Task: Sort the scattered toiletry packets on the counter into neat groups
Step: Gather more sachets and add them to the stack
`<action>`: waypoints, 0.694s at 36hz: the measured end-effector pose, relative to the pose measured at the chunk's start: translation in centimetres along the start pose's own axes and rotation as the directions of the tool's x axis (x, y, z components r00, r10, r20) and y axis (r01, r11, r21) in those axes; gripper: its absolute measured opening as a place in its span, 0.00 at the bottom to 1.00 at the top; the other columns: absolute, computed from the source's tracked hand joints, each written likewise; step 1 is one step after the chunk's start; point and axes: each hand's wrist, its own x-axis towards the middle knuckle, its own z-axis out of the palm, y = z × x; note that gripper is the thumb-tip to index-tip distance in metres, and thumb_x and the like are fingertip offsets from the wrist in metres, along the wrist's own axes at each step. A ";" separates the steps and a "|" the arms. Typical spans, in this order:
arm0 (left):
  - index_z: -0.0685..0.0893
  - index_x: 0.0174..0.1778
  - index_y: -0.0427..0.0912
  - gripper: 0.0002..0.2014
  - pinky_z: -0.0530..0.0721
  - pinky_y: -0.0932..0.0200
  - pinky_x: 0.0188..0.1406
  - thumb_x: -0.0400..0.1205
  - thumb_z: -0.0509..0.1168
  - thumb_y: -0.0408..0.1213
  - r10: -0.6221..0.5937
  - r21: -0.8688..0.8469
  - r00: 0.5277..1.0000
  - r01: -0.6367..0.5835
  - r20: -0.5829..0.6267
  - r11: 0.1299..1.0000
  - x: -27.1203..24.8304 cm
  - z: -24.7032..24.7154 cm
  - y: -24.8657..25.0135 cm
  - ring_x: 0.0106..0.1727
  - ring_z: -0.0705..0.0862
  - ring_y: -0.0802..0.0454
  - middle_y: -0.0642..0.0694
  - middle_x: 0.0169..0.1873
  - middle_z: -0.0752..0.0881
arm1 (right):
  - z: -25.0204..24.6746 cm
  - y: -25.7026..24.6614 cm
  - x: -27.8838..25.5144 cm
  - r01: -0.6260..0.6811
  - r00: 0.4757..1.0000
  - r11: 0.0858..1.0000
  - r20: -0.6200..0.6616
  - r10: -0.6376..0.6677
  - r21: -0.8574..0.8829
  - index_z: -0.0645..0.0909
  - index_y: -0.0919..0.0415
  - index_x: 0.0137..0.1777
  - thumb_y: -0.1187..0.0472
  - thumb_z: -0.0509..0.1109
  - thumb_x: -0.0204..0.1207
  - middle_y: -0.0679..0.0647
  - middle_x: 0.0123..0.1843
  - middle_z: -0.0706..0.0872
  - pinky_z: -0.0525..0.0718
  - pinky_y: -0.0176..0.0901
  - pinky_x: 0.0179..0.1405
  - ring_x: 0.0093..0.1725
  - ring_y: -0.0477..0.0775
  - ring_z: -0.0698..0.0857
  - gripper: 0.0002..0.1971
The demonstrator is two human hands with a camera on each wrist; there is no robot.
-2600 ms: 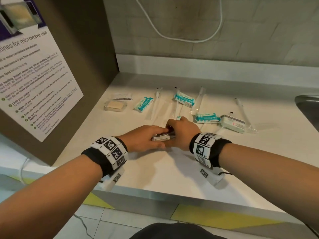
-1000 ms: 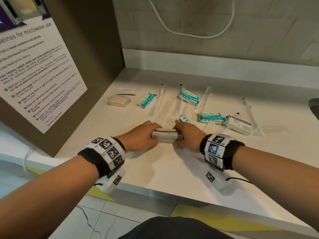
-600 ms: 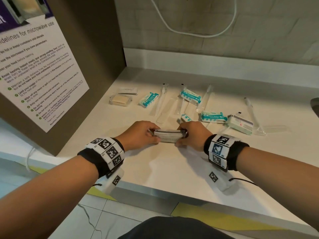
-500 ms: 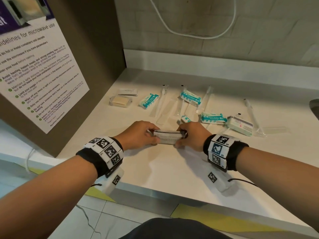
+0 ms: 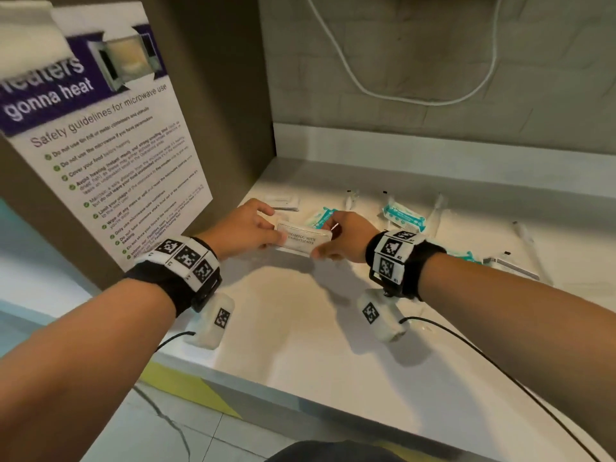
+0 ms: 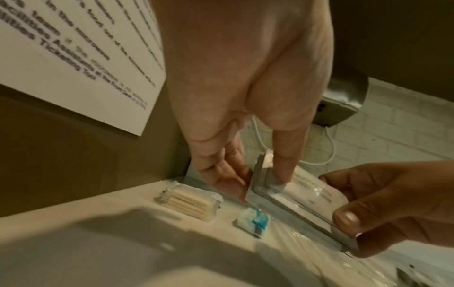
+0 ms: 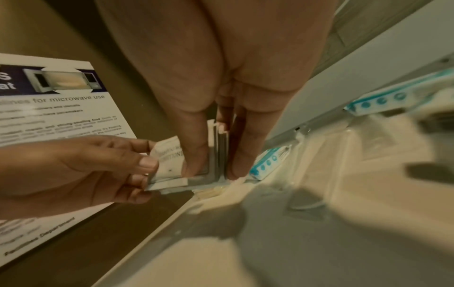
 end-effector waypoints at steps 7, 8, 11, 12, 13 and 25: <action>0.73 0.63 0.43 0.23 0.89 0.50 0.51 0.75 0.73 0.30 -0.148 0.100 0.985 0.157 -0.092 0.983 2.9 -2.0 -2.9 0.46 0.89 0.46 0.39 0.51 0.89 | 3.6 -2.0 3.7 -0.112 0.992 0.990 0.074 0.106 0.085 0.86 0.62 0.52 0.60 0.83 0.65 0.58 0.48 0.92 0.91 0.43 0.48 0.44 0.54 0.92 0.16; 0.73 0.62 0.44 0.23 0.90 0.52 0.50 0.75 0.74 0.31 -0.157 0.139 0.983 0.169 -0.098 0.976 3.2 -2.2 -3.3 0.49 0.89 0.46 0.39 0.53 0.89 | 4.2 -2.2 4.1 -0.125 0.990 0.988 0.078 0.118 0.087 0.86 0.63 0.51 0.61 0.83 0.65 0.58 0.48 0.92 0.90 0.45 0.50 0.45 0.55 0.92 0.15; 0.74 0.62 0.43 0.23 0.84 0.60 0.45 0.74 0.74 0.33 -0.172 0.265 0.979 0.197 -0.113 0.944 4.0 -2.8 -4.1 0.54 0.87 0.45 0.40 0.56 0.88 | 5.6 -2.5 5.3 -0.155 0.986 0.986 0.076 0.150 0.067 0.86 0.64 0.49 0.59 0.83 0.64 0.59 0.46 0.93 0.90 0.48 0.52 0.46 0.57 0.92 0.15; 0.74 0.64 0.41 0.23 0.82 0.62 0.44 0.75 0.74 0.33 -0.174 0.299 0.978 0.202 -0.117 0.933 4.2 -2.9 -4.3 0.54 0.86 0.46 0.40 0.57 0.87 | 6.0 -2.5 5.7 -0.161 0.985 0.985 0.078 0.157 0.060 0.87 0.65 0.49 0.59 0.83 0.64 0.59 0.45 0.93 0.90 0.48 0.53 0.46 0.56 0.92 0.16; 0.74 0.65 0.41 0.24 0.80 0.63 0.43 0.75 0.73 0.34 -0.180 0.330 0.976 0.211 -0.122 0.920 4.4 -3.0 -4.5 0.54 0.85 0.47 0.41 0.59 0.86 | 6.3 -2.5 6.0 -0.168 0.983 0.984 0.083 0.163 0.057 0.88 0.65 0.50 0.58 0.83 0.64 0.59 0.44 0.93 0.89 0.48 0.54 0.46 0.56 0.93 0.17; 0.75 0.71 0.34 0.26 0.80 0.59 0.47 0.76 0.69 0.32 -0.226 0.506 0.954 0.295 -0.195 0.811 6.9 -3.6 -4.7 0.55 0.83 0.45 0.40 0.61 0.84 | 7.2 -4.1 8.7 -0.199 0.976 0.980 0.084 0.199 -0.013 0.87 0.61 0.46 0.60 0.81 0.65 0.48 0.29 0.88 0.84 0.32 0.27 0.29 0.45 0.87 0.11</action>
